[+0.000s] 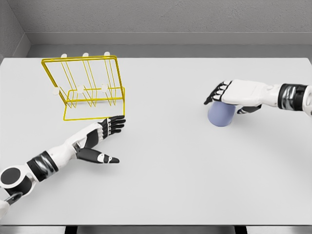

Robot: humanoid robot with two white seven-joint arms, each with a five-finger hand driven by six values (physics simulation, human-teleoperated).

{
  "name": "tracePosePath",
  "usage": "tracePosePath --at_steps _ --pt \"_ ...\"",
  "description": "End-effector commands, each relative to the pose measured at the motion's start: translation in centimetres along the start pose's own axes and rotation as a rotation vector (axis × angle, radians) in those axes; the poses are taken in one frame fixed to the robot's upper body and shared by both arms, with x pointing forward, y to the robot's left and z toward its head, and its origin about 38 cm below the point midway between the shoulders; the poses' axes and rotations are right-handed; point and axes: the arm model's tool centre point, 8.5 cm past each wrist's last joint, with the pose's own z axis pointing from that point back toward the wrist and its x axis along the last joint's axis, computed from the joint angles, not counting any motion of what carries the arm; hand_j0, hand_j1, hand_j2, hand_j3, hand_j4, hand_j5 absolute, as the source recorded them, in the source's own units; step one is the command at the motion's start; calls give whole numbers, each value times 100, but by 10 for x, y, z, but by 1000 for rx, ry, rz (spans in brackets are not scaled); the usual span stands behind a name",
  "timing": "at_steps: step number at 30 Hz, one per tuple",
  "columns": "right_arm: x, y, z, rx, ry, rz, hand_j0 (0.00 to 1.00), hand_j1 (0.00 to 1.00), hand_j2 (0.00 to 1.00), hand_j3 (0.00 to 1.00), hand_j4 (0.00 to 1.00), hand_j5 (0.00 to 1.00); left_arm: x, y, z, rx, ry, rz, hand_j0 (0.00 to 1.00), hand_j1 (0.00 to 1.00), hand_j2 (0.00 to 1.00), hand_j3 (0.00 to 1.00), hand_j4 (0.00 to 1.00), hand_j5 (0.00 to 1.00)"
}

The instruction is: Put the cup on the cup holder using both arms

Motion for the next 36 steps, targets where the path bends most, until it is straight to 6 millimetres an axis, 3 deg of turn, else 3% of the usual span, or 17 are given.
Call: tracePosePath --at_steps 1,9,21,36 --pt "1 1 -1 3 -5 -3 83 83 83 83 83 83 0 0 0 1 -1 2 100 100 100 100 100 100" --pt "3 3 -2 12 -9 -1 68 68 68 68 68 68 1 0 0 0 -2 1 100 100 100 100 100 100" --pt "1 0 1 8 -1 7 57 57 57 57 57 57 1 -1 0 -5 -5 -9 100 100 100 100 100 100" --pt "22 -23 15 -11 -41 106 53 53 53 53 53 53 3 1 -1 -3 -7 -15 100 100 100 100 100 100"
